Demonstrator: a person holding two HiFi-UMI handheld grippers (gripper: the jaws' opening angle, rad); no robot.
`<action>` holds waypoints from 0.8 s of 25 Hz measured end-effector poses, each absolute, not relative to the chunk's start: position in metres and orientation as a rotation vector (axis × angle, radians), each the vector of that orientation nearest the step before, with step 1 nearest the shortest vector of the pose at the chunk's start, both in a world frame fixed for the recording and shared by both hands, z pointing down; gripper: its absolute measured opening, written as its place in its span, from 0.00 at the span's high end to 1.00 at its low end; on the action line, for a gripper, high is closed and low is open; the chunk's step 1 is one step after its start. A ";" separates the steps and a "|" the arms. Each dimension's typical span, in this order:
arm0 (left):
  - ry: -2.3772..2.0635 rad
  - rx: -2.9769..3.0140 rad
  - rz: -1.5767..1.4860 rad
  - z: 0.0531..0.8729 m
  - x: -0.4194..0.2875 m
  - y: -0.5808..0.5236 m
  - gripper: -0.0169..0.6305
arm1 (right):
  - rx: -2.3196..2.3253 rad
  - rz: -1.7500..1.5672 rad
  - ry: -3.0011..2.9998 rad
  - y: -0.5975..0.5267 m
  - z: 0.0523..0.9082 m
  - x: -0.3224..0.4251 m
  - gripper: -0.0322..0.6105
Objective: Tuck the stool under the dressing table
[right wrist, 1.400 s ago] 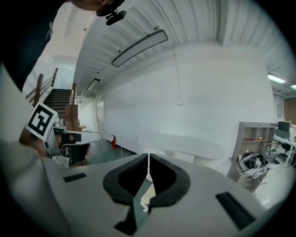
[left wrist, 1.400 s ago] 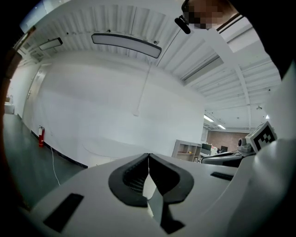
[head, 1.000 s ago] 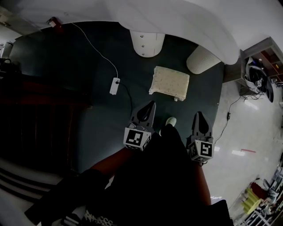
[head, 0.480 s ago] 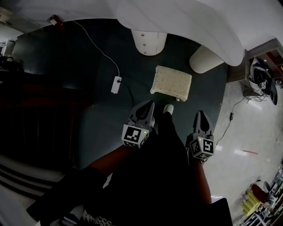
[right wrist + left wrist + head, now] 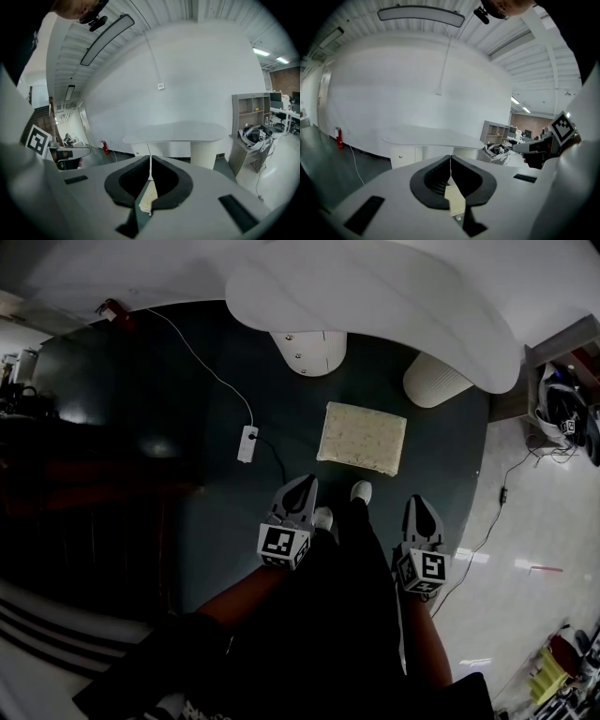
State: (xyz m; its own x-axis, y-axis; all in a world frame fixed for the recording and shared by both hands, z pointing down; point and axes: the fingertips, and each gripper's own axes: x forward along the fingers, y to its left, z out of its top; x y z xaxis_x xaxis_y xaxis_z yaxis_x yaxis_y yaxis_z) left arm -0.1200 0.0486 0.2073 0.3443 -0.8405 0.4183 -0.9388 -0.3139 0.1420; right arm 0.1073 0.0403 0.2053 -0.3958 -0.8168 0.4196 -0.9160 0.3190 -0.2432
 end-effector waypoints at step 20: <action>-1.541 2.138 0.511 0.422 -0.139 0.004 0.95 | 1.465 0.676 -2.257 -0.025 0.448 0.112 0.89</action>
